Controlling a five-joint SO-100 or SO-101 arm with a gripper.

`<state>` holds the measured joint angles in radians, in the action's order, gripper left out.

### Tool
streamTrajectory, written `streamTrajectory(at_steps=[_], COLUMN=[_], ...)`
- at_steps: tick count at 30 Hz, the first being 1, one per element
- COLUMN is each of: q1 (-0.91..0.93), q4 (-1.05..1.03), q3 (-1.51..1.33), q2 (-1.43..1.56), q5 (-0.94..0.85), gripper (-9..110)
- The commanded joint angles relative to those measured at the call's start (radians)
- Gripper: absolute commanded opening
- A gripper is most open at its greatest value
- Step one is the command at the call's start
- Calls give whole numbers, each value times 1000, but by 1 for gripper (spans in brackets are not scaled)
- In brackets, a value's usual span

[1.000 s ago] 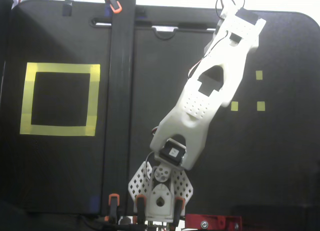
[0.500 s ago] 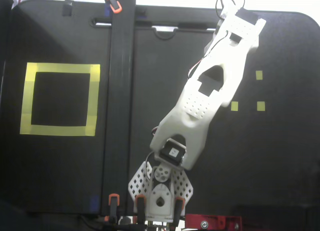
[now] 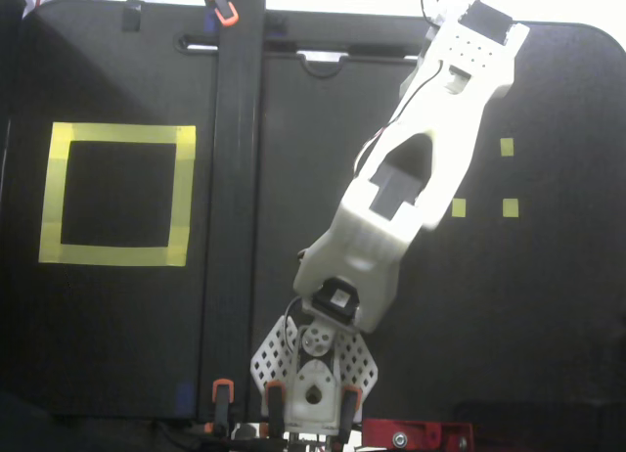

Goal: Grasp the block and place it in the designated area.

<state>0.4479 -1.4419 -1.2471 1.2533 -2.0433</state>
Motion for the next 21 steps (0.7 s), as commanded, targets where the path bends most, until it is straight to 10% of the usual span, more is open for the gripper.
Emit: streamTrajectory(at_steps=[1, 21], q1=[0, -74], q4=[-49, -138], q3=[11, -301], q2=[98, 453], q5=[6, 21], gripper=[18, 18])
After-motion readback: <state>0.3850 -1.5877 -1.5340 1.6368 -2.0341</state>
